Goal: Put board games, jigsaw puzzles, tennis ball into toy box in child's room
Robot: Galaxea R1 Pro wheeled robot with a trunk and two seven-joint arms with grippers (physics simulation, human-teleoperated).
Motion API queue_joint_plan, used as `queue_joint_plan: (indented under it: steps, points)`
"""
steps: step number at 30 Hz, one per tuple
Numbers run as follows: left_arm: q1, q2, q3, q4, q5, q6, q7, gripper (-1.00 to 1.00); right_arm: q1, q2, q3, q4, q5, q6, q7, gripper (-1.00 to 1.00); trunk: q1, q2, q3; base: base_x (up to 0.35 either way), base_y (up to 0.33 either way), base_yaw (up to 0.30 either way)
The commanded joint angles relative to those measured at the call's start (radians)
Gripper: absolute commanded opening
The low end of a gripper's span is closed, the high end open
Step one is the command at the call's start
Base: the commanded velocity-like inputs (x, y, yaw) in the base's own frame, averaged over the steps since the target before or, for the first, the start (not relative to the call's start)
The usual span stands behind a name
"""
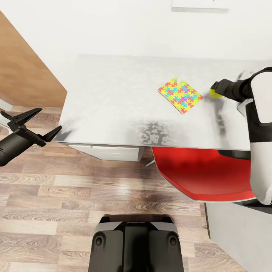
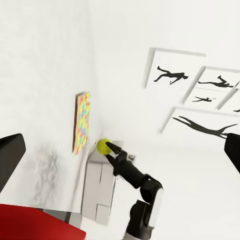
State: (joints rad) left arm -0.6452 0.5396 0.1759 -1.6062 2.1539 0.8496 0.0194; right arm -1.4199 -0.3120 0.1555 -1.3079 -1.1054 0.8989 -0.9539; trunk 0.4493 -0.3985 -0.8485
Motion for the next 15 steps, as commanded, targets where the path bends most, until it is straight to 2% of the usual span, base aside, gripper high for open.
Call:
queue_joint_plan:
  steps: [1,9,15]
  points:
    - [-0.001,0.0,0.0,0.0,0.003,0.003,0.002,1.0,-0.001,-0.007,0.0,-0.031,-0.013,0.014,-0.011,-1.0,0.001,-0.001,-0.001,0.0,0.0,0.0]
    - [-0.001,-0.001,0.0,0.0,0.003,0.004,-0.002,1.0,-0.006,-0.043,-0.007,-0.204,-0.032,0.106,-0.008,-1.0,0.001,-0.001,-0.001,0.0,0.0,0.0]
    - [0.0,0.003,0.0,0.0,0.004,0.005,-0.042,1.0,-0.005,-0.06,-0.012,-0.271,-0.065,0.127,0.02,-1.0,0.001,-0.001,-0.001,0.0,0.0,0.0]
